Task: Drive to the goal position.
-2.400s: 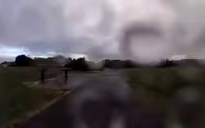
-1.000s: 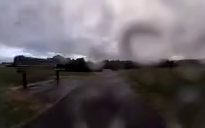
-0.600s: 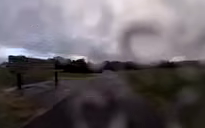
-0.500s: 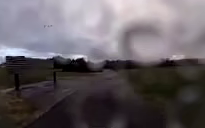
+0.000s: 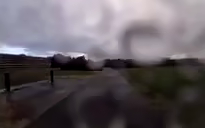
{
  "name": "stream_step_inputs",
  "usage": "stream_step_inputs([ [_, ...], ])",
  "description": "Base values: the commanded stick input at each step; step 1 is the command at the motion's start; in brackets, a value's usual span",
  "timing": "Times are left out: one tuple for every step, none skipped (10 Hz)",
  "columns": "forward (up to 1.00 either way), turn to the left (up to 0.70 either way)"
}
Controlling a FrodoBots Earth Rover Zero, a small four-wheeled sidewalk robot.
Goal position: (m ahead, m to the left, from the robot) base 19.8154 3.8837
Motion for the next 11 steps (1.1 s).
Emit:
stream_step_inputs([
  [0.7,-0.14],
  [0.7,-0.14],
  [0.7,0.0],
  [0.7,0.0],
  [0.7,0.0],
  [0.7,0.0],
  [0.7,0.0],
  [0.7,0.0],
  [0.7,0.0],
  [0.7,0.0],
  [0.7,0.0],
])
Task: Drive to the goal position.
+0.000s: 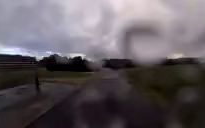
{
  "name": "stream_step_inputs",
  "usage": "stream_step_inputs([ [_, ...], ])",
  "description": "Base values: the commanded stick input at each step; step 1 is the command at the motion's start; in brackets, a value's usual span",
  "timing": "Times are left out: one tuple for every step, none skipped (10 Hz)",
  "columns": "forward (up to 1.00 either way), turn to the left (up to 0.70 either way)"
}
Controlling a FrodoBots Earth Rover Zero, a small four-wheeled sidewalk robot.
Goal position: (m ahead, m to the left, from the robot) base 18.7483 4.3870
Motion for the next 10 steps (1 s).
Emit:
stream_step_inputs([
  [0.7,0.0],
  [0.7,0.0],
  [0.7,0.0],
  [0.7,0.0],
  [0.7,0.0],
  [0.7,0.0],
  [0.7,0.0],
  [0.7,0.0],
  [0.7,0.0],
  [0.7,-0.14],
])
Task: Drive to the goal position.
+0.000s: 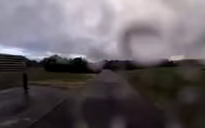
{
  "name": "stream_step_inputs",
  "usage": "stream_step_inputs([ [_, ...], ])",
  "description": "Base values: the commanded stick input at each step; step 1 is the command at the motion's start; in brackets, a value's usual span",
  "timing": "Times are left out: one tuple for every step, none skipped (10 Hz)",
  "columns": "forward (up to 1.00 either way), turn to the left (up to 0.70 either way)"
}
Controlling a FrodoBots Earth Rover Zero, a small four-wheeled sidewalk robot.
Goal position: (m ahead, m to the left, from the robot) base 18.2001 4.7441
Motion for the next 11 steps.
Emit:
stream_step_inputs([
  [0.7,-0.14],
  [0.7,-0.14],
  [0.7,-0.14],
  [0.7,-0.14],
  [0.7,-0.14],
  [0.7,-0.14],
  [0.7,-0.14],
  [0.7,-0.14],
  [0.7,-0.14],
  [0.7,-0.14],
  [0.7,-0.07],
])
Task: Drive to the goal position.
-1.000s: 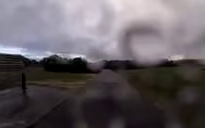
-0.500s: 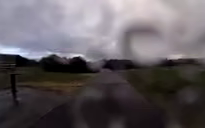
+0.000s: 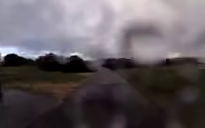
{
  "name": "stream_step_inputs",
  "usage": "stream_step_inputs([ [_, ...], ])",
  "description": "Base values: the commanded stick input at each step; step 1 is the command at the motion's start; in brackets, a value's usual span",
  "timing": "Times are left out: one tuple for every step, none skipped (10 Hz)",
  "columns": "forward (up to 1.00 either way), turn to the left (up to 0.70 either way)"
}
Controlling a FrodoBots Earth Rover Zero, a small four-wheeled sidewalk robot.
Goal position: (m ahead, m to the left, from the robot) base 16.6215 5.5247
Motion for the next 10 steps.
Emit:
stream_step_inputs([
  [0.7,-0.01],
  [0.7,0.0],
  [0.7,0.0],
  [0.7,0.0],
  [0.7,0.0],
  [0.7,0.0],
  [0.7,0.0],
  [0.7,0.0],
  [0.7,0.0],
  [0.7,0.0],
])
